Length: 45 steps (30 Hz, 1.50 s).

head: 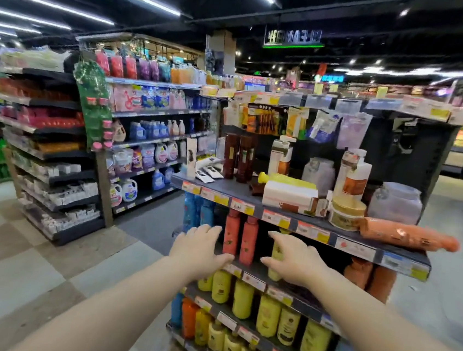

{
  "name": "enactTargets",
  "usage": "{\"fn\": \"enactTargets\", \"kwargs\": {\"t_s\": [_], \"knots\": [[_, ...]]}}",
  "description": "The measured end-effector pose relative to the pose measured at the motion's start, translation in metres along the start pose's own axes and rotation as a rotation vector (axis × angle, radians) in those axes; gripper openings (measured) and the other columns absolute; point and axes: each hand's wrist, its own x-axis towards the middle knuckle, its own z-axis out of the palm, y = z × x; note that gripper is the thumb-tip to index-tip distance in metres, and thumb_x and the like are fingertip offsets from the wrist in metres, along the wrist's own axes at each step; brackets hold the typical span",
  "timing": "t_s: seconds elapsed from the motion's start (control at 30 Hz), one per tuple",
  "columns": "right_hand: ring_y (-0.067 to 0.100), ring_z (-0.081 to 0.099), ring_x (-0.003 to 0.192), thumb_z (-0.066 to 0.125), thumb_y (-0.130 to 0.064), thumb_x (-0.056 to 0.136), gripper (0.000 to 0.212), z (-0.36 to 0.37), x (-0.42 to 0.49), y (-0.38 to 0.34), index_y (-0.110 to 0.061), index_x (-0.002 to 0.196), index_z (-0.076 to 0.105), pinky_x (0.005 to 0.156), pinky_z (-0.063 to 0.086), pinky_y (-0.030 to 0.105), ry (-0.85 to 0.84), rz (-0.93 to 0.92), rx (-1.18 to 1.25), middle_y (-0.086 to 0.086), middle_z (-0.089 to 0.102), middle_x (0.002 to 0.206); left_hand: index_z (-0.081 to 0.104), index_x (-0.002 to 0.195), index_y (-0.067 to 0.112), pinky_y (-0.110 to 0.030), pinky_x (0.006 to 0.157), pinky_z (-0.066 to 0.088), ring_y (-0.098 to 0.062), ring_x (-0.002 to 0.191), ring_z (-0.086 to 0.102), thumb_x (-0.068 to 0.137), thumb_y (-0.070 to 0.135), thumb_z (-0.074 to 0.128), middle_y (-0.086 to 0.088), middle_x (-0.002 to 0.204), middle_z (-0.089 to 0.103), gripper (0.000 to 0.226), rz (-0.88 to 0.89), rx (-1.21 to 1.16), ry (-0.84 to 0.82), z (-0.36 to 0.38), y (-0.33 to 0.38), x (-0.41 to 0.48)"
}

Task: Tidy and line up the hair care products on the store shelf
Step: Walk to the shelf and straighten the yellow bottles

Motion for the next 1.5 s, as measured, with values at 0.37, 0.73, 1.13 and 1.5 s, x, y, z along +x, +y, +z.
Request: {"fn": "enactTargets", "kwargs": {"t_s": [0.37,0.73,1.13,1.5], "knots": [[0.02,0.03,0.14,0.051,-0.056,0.085,0.071,0.008,0.127,-0.008,-0.029,0.146,0.024,0.111,0.029,0.049,0.049,0.095,0.014,-0.004,0.031,0.153,0.024,0.144,0.023,-0.043,0.107,0.035,-0.022,0.134,0.035,0.084,0.063,0.044,0.0,0.148,0.034,0.075,0.119,-0.12,-0.038,0.023,-0.049,0.143],[0.02,0.042,0.132,0.054,-0.047,0.087,0.062,-0.015,0.289,0.011,-0.025,0.142,0.035,0.106,0.037,0.039,0.12,-0.085,0.023,-0.003,0.045,0.144,0.023,0.146,0.02,-0.031,0.111,0.028,-0.017,0.138,0.029,0.086,0.057,0.047,0.0,0.15,0.031,0.074,0.154,-0.115,0.012,0.019,-0.075,0.294],[0.021,0.046,0.127,0.054,-0.046,0.087,0.056,-0.041,0.364,0.104,-0.03,0.139,0.039,0.1,0.042,0.037,0.122,0.141,0.009,-0.003,0.044,0.141,0.023,0.145,0.025,-0.038,0.112,0.03,-0.017,0.138,0.03,0.078,0.059,0.058,0.001,0.151,0.029,0.083,0.213,-0.358,-0.094,0.048,-0.004,0.406],[0.019,0.043,0.13,0.053,-0.046,0.088,0.055,-0.033,0.363,0.125,-0.034,0.14,0.038,0.105,0.039,0.037,0.082,0.179,0.114,-0.006,0.043,0.144,0.06,0.109,0.024,-0.025,0.079,0.047,-0.01,0.09,0.056,0.078,0.045,0.066,0.006,0.103,0.062,0.038,0.26,-0.589,-0.169,0.069,0.025,0.455]]}}
